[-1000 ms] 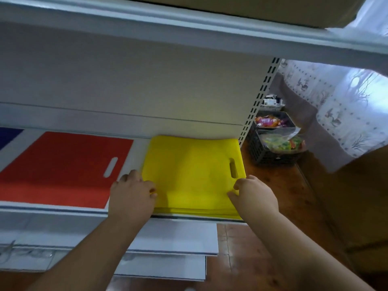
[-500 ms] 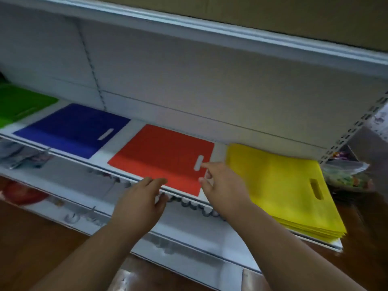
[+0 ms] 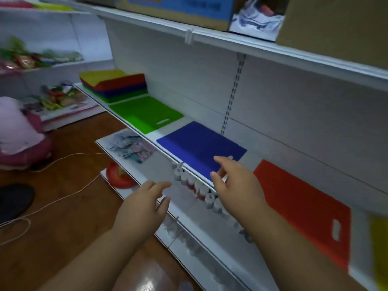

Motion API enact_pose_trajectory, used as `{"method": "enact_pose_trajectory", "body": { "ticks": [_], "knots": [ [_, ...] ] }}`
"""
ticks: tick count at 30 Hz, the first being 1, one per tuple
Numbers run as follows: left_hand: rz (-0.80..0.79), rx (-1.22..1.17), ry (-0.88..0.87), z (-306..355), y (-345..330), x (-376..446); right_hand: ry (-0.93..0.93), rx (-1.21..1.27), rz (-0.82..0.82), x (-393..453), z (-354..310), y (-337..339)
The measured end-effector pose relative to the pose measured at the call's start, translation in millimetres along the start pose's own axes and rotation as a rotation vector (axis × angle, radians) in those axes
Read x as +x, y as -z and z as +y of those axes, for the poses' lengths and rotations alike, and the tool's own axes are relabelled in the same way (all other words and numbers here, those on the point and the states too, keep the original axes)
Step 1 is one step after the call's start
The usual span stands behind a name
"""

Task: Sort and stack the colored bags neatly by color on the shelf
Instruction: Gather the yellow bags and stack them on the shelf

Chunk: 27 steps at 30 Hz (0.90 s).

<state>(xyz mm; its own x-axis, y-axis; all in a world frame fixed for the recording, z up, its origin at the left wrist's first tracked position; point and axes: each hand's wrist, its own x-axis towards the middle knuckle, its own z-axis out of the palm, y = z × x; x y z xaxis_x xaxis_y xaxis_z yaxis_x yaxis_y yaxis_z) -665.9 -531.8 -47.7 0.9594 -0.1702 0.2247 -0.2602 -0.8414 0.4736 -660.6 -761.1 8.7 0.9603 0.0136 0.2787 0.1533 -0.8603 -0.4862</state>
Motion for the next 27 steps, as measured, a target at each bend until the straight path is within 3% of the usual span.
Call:
{"method": "enact_pose_trajectory", "body": {
  "ticks": [6, 16, 19, 27],
  "knots": [
    [0.02, 0.028, 0.116, -74.8, 18.0, 55.0, 0.067, 0.098, -0.102, 100.1, -42.0, -67.2],
    [0.172, 0.045, 0.451, -226.6, 87.8, 122.5, 0.24, 0.173, -0.229, 265.2, -182.8, -192.1],
    [0.183, 0.036, 0.463, -285.8, 101.4, 144.7, 0.218, 0.186, -0.222, 300.1, -217.4, -235.9],
    [0.089, -0.027, 0.292, -404.6, 155.1, 247.2, 0.041, 0.184, -0.169, 376.3, -276.2, -293.2]
  ]
}}
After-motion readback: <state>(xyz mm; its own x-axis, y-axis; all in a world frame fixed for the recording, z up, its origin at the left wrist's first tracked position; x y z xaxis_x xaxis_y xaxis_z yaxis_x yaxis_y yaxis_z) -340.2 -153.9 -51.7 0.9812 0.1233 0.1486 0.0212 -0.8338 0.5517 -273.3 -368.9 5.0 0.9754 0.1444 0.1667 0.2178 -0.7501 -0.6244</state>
